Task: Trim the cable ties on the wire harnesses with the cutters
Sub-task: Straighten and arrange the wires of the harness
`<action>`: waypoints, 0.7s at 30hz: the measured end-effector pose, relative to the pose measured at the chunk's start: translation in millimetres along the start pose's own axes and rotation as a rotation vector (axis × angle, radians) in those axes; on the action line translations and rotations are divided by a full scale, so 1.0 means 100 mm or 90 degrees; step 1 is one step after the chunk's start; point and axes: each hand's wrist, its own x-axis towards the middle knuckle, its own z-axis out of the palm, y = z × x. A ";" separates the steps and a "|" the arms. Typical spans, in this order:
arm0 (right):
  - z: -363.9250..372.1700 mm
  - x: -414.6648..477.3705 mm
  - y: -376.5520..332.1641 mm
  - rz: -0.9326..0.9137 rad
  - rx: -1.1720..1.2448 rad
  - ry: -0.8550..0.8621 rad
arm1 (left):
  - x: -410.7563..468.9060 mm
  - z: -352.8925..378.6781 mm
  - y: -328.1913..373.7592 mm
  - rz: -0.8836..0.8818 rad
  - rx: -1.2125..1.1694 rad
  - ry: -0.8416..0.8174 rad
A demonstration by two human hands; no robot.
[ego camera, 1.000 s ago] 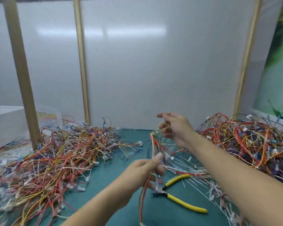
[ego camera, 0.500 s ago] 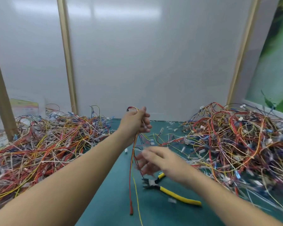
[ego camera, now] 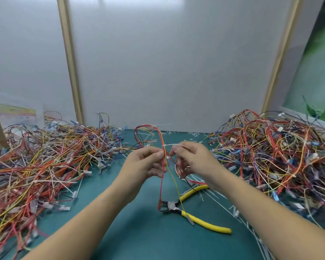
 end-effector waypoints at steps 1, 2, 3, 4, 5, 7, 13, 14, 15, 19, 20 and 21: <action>-0.04 -0.03 0.03 0.012 0.014 0.017 | -0.01 -0.01 0.00 -0.003 -0.022 0.008; -0.10 -0.07 0.07 0.030 0.019 0.046 | 0.00 -0.01 0.00 -0.013 -0.046 0.011; -0.16 -0.13 0.12 0.044 -0.019 0.081 | 0.00 -0.03 0.00 -0.023 -0.067 0.008; -0.23 -0.22 0.17 0.043 -0.130 0.112 | 0.01 -0.04 0.00 -0.028 -0.084 0.002; -0.30 -0.32 0.24 0.023 -0.303 0.127 | 0.02 -0.06 0.00 -0.026 -0.096 -0.001; -0.39 -0.55 0.36 -0.032 -0.646 0.054 | 0.04 -0.11 0.00 -0.017 -0.116 -0.003; -0.40 -0.80 0.41 -0.038 -0.836 -0.207 | 0.04 -0.17 -0.03 0.012 -0.153 0.025; -0.40 -0.80 0.38 -0.036 -0.828 -0.210 | 0.03 -0.17 -0.03 0.016 -0.159 0.032; -0.40 -0.81 0.35 -0.031 -0.817 -0.212 | 0.02 -0.17 -0.02 0.025 -0.164 0.038; -0.39 -0.82 0.30 -0.015 -0.801 -0.188 | -0.02 -0.19 0.05 0.068 -0.166 0.058; -0.39 -0.84 0.29 -0.011 -0.805 -0.178 | -0.02 -0.19 0.09 0.075 -0.176 0.063; -0.41 -0.86 0.28 -0.010 -0.816 -0.163 | -0.02 -0.18 0.13 0.083 -0.192 0.074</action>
